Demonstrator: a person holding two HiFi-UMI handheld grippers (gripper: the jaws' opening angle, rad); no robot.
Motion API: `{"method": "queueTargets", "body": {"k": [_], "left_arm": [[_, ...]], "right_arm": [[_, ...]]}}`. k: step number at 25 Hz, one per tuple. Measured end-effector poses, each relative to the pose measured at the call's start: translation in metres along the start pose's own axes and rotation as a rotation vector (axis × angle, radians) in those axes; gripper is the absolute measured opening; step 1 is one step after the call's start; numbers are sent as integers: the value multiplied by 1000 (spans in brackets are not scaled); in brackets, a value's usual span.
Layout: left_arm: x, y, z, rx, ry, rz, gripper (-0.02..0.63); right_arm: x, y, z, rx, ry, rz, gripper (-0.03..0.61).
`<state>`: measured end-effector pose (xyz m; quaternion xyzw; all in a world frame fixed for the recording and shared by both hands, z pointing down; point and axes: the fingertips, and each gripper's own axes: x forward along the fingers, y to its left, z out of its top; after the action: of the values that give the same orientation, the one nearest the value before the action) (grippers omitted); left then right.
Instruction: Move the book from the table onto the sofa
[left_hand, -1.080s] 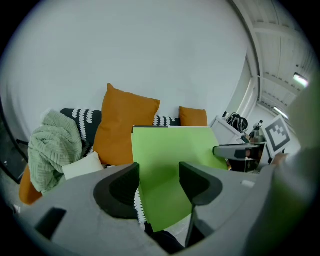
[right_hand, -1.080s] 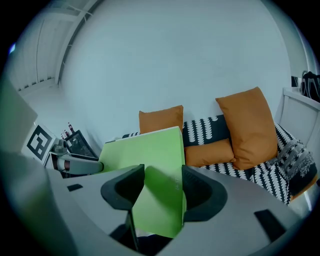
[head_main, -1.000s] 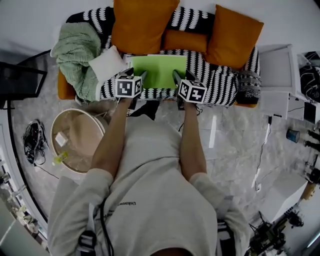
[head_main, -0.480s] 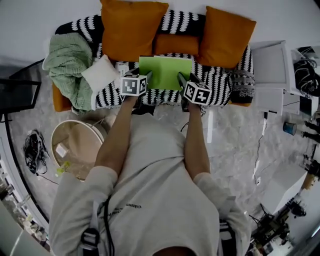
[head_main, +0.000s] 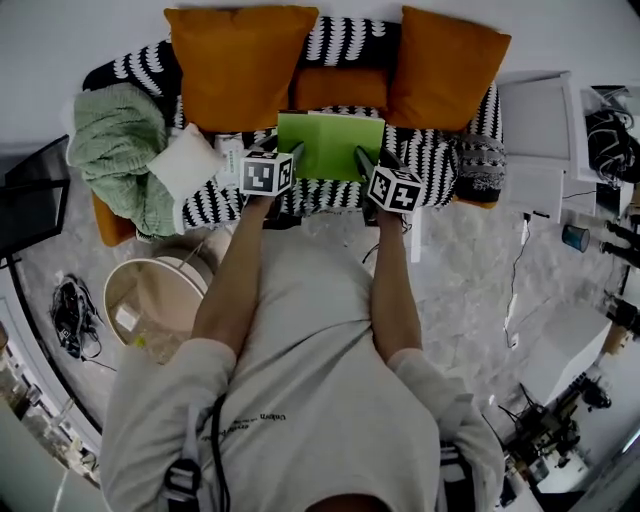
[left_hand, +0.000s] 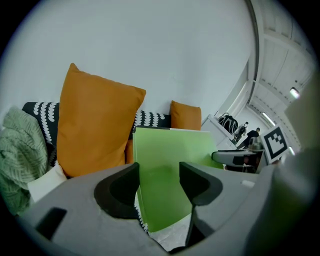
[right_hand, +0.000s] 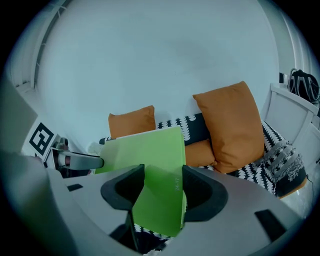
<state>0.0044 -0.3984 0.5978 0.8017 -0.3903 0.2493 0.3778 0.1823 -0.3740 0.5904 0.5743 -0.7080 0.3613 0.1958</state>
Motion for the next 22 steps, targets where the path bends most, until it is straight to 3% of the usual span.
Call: {"method": "queueTargets", "body": {"k": [8, 16, 22], "left_arm": [[24, 42, -5, -90, 17, 19, 253], [50, 78, -56, -218, 97, 33, 253], [69, 103, -90, -244, 145, 36, 253]], "right_arm": [[55, 5, -4, -8, 99, 40, 206], [103, 8, -42, -55, 246, 65, 205], [136, 8, -74, -62, 314, 75, 206]]}}
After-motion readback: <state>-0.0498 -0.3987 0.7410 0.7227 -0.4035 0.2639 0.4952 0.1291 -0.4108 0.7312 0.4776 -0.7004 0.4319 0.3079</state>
